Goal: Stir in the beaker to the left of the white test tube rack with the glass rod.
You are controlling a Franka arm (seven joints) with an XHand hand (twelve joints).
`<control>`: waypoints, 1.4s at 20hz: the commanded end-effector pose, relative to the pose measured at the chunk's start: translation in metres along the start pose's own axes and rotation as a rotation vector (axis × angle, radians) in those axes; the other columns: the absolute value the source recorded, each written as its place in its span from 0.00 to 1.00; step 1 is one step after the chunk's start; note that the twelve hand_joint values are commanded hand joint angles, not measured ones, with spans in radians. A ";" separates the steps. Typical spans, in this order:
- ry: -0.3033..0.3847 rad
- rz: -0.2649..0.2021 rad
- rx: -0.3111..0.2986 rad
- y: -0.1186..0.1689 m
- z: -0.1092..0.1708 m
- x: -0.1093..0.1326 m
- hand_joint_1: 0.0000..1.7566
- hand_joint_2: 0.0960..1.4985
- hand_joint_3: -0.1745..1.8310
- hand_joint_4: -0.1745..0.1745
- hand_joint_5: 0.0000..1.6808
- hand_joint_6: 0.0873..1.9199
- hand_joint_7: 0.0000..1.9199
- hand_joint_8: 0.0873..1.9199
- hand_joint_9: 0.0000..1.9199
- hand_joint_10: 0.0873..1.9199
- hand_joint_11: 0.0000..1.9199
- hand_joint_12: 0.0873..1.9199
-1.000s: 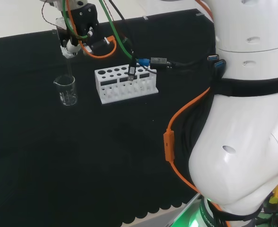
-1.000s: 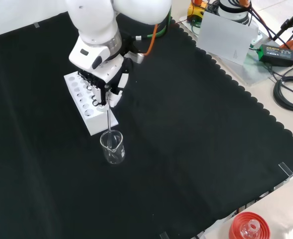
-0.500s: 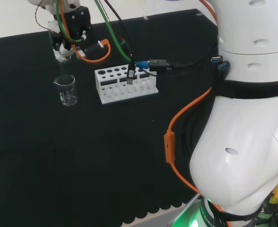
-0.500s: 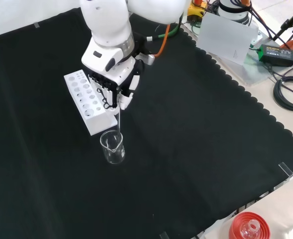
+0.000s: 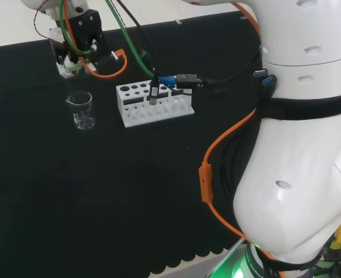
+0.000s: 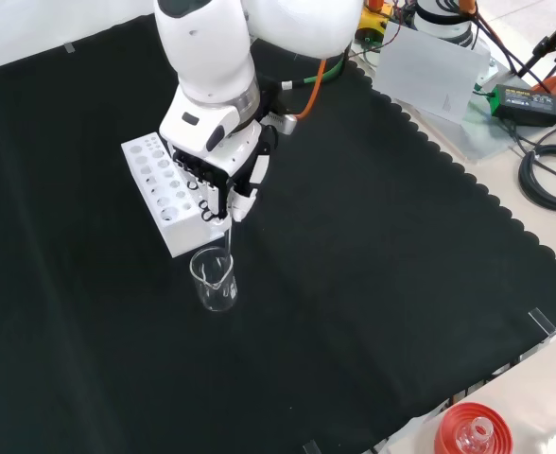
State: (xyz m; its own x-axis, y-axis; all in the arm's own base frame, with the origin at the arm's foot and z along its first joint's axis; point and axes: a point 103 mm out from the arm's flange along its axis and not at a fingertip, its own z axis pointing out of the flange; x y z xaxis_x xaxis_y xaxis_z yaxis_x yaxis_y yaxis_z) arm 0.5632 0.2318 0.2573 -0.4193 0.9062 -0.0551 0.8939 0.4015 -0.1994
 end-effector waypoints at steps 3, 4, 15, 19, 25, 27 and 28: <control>0.001 -0.012 0.003 0.010 0.002 -0.009 0.76 0.66 0.00 0.00 0.90 0.00 0.79 0.01 1.00 0.04 0.86 0.31; 0.008 -0.013 0.007 0.012 0.003 -0.013 0.76 0.66 0.00 0.00 0.90 0.00 0.79 0.01 1.00 0.04 0.86 0.31; 0.004 0.012 0.006 0.016 0.008 -0.047 0.76 0.66 0.00 0.00 0.90 0.00 0.79 0.01 1.00 0.04 0.86 0.31; -0.002 0.033 0.012 0.008 0.009 -0.050 0.76 0.66 0.00 0.00 0.90 0.00 0.80 0.01 1.00 0.04 0.86 0.32; -0.003 0.040 0.011 -0.005 0.008 -0.038 0.76 0.66 0.00 0.00 0.90 0.00 0.80 0.01 1.00 0.04 0.86 0.32; -0.002 0.041 0.012 -0.009 0.008 -0.032 0.76 0.66 0.00 0.00 0.90 0.00 0.80 0.01 1.00 0.04 0.86 0.32; -0.004 0.040 0.012 -0.011 0.007 -0.028 0.76 0.66 0.00 0.00 0.90 0.00 0.80 0.01 1.00 0.04 0.86 0.32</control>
State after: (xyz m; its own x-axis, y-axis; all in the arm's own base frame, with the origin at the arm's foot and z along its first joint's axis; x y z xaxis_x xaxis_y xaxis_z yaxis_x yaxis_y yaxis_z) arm 0.5761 0.1917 0.2499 -0.3879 0.9194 -0.0644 0.9051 0.3669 -0.2149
